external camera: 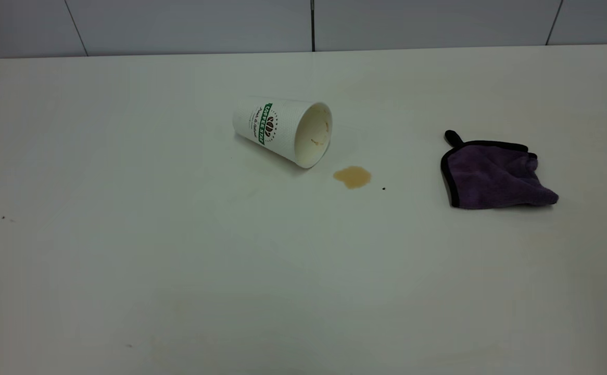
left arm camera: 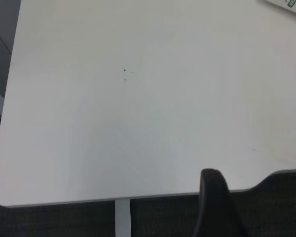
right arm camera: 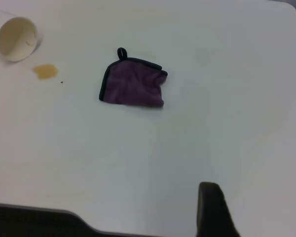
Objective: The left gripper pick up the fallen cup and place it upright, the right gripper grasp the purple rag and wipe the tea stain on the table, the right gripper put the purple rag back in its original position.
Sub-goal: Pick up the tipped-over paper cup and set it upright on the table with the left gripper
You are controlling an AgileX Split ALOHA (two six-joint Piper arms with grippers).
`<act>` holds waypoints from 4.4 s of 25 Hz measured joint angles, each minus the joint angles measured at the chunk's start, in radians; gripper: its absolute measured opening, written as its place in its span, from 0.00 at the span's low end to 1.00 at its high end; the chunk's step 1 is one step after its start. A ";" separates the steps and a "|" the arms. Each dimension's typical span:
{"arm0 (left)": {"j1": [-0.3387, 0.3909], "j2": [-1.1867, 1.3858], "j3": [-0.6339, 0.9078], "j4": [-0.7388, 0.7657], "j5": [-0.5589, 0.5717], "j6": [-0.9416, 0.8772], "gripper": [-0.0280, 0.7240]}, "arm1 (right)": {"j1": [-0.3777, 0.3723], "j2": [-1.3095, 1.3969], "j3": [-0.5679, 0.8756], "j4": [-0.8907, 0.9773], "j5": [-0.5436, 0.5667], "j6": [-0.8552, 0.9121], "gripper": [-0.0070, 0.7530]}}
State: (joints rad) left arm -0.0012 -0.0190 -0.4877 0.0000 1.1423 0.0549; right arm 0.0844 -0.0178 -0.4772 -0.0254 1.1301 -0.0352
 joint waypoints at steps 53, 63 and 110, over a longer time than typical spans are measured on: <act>0.000 0.600 -0.140 0.021 -0.511 0.001 0.67 | 0.000 0.000 0.000 0.000 0.000 0.000 0.62; -0.051 1.190 -0.459 0.047 -0.659 0.037 0.64 | 0.000 0.000 0.000 0.000 0.000 0.000 0.62; -0.786 2.562 -1.315 1.005 -0.449 -0.650 0.87 | 0.000 0.000 0.000 0.000 0.000 0.000 0.62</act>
State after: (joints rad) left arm -0.7874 2.5434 -1.8032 1.0051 0.6937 -0.5953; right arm 0.0844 -0.0178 -0.4772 -0.0254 1.1301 -0.0352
